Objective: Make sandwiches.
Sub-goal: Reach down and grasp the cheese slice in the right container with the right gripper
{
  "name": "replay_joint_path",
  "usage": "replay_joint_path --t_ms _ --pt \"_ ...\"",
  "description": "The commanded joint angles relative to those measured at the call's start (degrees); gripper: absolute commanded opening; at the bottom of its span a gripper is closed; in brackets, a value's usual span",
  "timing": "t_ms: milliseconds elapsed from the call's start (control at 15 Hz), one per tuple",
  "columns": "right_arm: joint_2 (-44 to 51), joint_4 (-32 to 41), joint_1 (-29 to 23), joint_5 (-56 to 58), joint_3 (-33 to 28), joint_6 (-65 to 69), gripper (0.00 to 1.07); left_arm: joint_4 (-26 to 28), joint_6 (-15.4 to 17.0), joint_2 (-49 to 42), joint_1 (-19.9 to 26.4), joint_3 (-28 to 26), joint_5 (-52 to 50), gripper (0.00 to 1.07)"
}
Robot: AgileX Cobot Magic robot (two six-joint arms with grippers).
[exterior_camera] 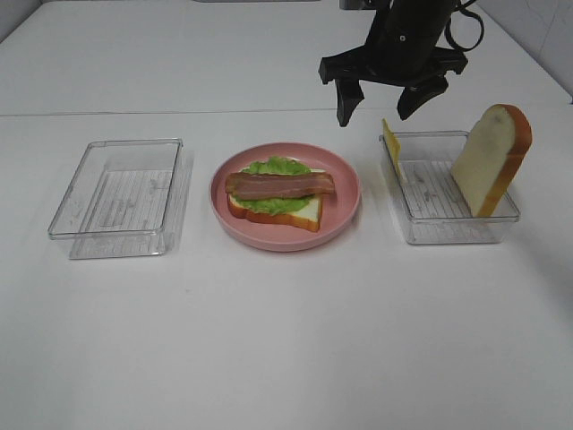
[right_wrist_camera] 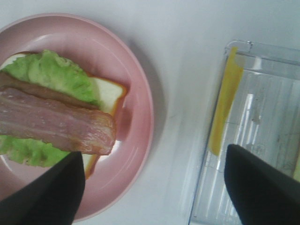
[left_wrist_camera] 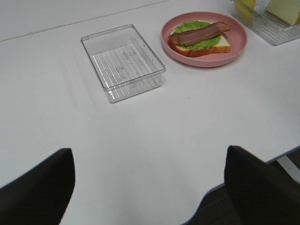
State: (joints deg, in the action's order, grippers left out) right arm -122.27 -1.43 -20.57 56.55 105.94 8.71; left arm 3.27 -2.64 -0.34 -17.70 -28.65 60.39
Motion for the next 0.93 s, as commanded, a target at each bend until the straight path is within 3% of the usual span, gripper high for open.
replay_joint_path --t_ms 67,600,933 --pt "0.0 -1.0 1.9 -0.1 0.4 1.0 0.78 0.3 0.2 -0.5 0.0 0.1 -0.6 0.83" --pt "-4.7 1.4 4.5 -4.8 0.4 -1.8 0.78 0.3 0.2 -0.5 0.0 0.1 -0.6 0.83" --pt "-6.1 0.5 4.6 -6.1 0.4 -1.7 0.69 0.3 0.2 -0.5 0.0 0.1 -0.6 0.83"
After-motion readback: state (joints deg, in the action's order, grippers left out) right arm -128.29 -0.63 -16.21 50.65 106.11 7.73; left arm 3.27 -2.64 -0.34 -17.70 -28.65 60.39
